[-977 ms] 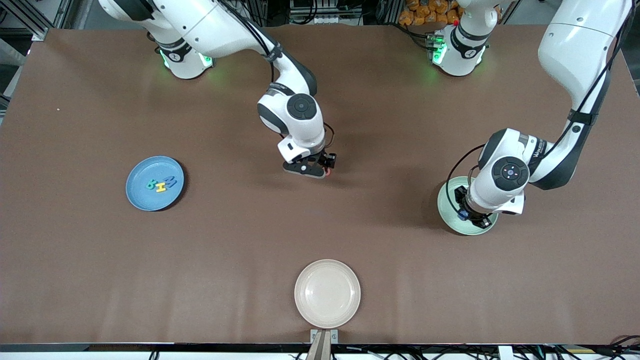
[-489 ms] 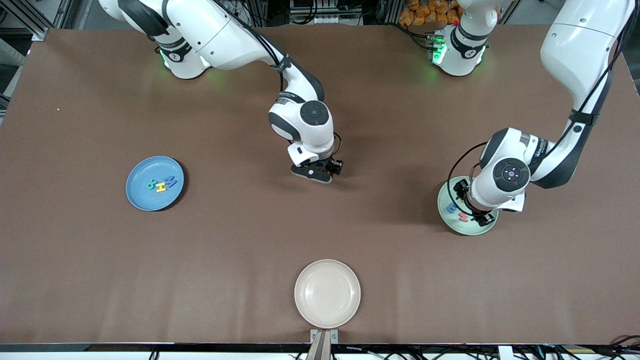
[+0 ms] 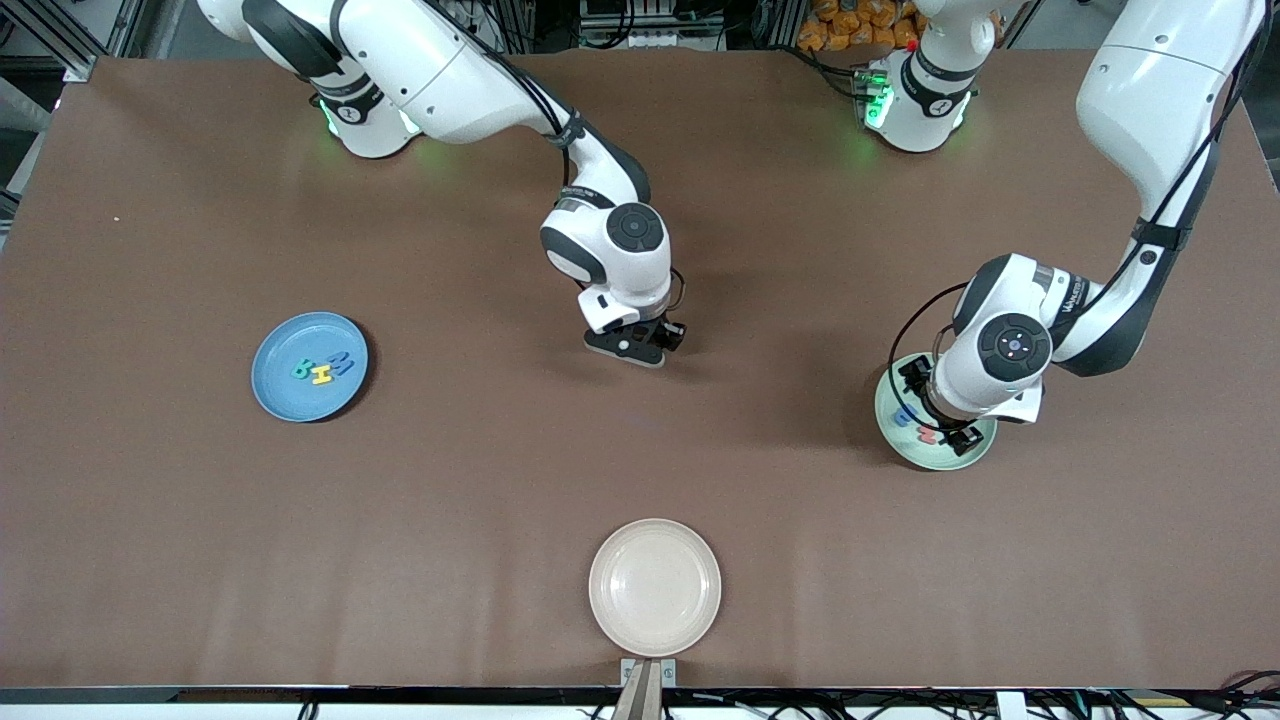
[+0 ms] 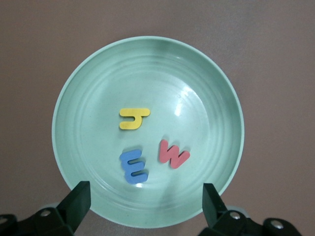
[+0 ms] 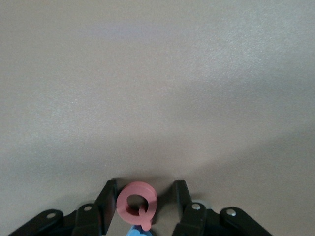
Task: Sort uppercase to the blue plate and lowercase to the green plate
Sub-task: 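Grasp the pink Q with the right gripper while the left gripper rises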
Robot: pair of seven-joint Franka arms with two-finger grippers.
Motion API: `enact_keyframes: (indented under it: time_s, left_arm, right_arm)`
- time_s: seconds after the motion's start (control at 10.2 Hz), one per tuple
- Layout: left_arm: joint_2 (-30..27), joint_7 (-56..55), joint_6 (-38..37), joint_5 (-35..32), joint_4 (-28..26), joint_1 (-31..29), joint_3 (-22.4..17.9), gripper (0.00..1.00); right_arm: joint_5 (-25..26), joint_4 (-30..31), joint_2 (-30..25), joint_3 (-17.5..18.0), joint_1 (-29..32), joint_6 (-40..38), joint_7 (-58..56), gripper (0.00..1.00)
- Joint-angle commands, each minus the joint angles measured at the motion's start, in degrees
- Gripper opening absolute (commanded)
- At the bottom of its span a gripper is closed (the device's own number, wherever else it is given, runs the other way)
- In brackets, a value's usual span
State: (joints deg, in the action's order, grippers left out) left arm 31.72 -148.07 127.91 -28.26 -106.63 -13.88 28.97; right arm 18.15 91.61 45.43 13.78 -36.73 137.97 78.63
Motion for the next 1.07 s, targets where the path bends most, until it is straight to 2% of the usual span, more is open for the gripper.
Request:
enact_keyframes:
  time_s: [0.0,0.49,0.78,0.98]
  left_arm:
    - [-0.78,0.32,-0.99,-1.36,-0.24,0.69,0.20,1.00]
    - [-0.52,0.41,-0.99,-1.36,-0.33,1.83,1.52,1.00]
    - [-0.43,0.41,-0.99,-1.36,-0.42,2.19,1.70,1.00]
    - [-0.43,0.41,-0.99,-1.36,-0.42,2.19,2.22,1.00]
  right_arm:
    - [1.72,-1.61,1.68,0.28,-0.27,0.19,1.61,0.42]
    - [2.42,-1.52,1.59,0.28,0.34,0.11,-0.67,0.24]
    - [2.33,-1.52,1.41,0.37,1.05,-0.07,-2.51,0.23]
    - [1.72,-1.61,0.98,0.55,2.27,-4.09,-9.95,0.22]
